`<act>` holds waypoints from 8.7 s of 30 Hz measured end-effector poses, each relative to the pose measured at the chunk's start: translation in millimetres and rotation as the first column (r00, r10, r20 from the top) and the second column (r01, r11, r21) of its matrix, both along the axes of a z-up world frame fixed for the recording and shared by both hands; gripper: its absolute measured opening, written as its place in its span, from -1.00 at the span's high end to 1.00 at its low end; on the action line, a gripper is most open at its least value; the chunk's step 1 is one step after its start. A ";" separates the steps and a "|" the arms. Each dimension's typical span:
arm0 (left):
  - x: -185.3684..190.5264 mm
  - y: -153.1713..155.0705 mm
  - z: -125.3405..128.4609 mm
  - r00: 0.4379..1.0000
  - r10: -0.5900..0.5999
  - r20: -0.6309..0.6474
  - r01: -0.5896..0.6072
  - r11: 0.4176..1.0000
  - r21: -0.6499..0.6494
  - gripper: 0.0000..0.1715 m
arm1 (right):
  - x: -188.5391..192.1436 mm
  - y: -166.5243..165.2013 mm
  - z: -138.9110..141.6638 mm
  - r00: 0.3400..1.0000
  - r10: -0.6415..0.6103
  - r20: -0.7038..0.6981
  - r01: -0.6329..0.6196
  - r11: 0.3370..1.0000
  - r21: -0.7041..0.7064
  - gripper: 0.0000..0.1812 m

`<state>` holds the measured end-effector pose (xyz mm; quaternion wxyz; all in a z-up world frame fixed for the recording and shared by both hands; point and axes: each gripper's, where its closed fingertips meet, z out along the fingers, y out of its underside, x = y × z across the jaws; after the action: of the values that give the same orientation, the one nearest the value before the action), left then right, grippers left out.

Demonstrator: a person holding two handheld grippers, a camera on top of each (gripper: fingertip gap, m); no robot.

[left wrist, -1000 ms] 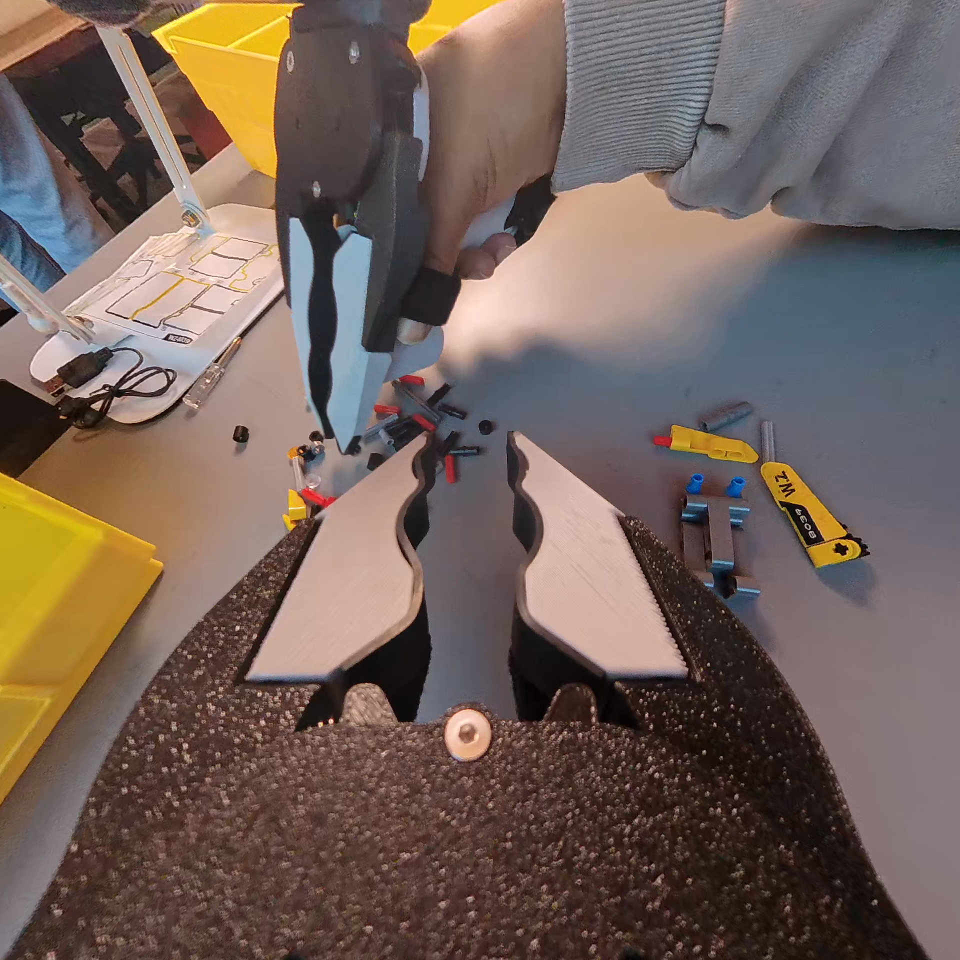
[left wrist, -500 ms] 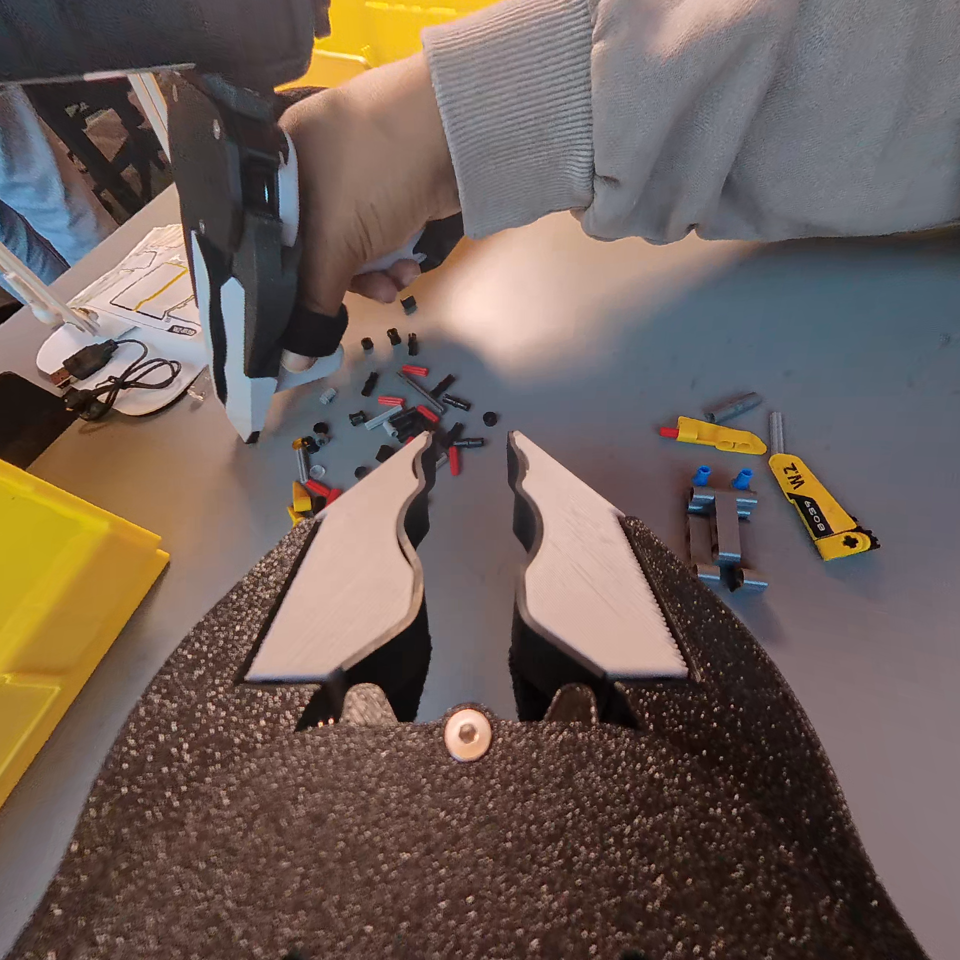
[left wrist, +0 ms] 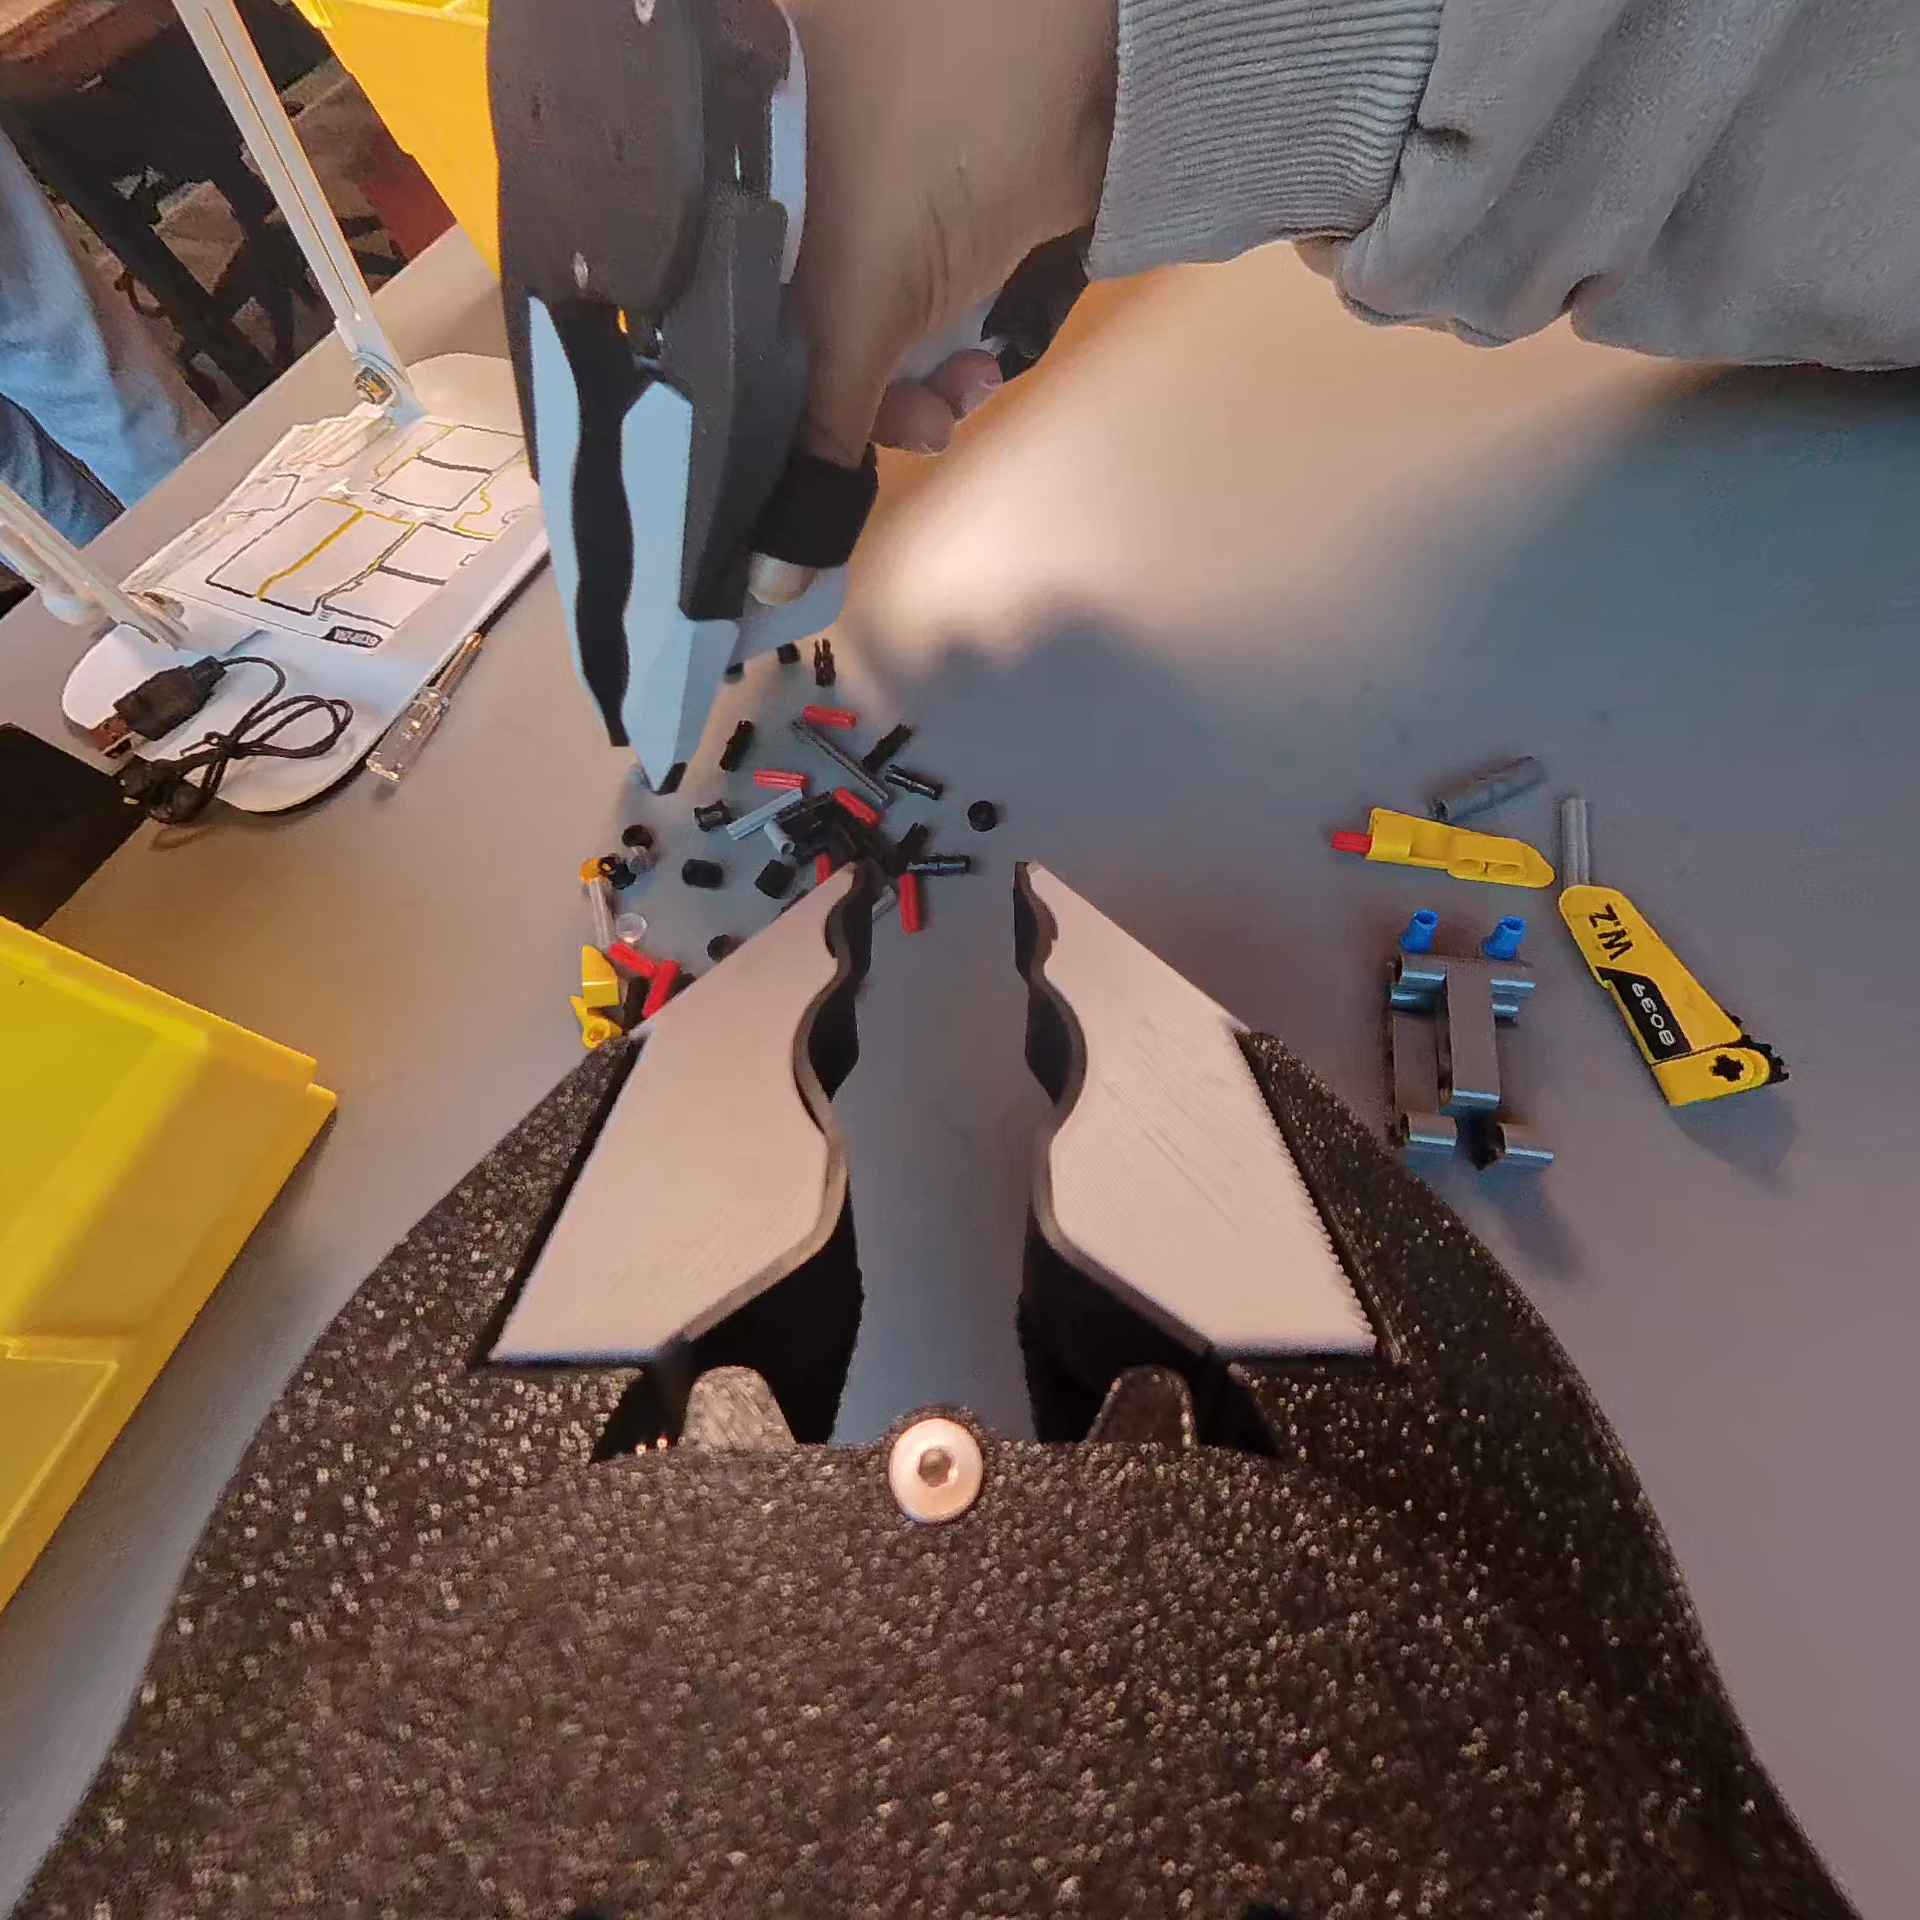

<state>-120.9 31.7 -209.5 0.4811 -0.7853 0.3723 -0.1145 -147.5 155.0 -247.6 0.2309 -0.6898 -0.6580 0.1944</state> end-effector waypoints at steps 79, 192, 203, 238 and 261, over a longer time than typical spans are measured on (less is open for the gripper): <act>-3.5 1.7 -14.3 0.997 0.009 -0.073 -0.010 1.000 -0.022 0.69 | 88.1 25.9 -6.4 0.916 -0.388 -0.106 0.389 0.921 -0.010 0.94; 64.5 -36.3 -2.6 0.955 -0.157 0.251 0.205 0.962 -0.181 0.65 | 127.6 -117.2 52.0 0.851 0.011 -0.525 0.076 0.987 0.144 0.80; 53.5 -25.7 0.2 0.960 -0.091 0.266 0.141 0.974 -0.177 0.65 | 120.5 -111.1 -0.4 0.971 0.026 -0.239 0.019 0.982 0.186 0.93; 74.3 -31.2 41.2 0.984 -0.149 -0.097 0.174 0.917 0.359 0.82 | 104.5 -158.3 89.0 0.691 -0.050 -0.721 -0.058 0.990 -0.125 0.91; 79.9 -40.1 37.2 0.955 -0.176 -0.238 0.261 0.883 0.391 0.82 | 102.2 -172.2 79.4 0.730 -0.121 -0.673 -0.168 0.922 -0.348 0.99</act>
<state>-41.0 -8.4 -172.2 0.5831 -0.6241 0.5200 -0.0082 -45.3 -17.2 -168.1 0.3136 -0.5926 -0.4838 0.5625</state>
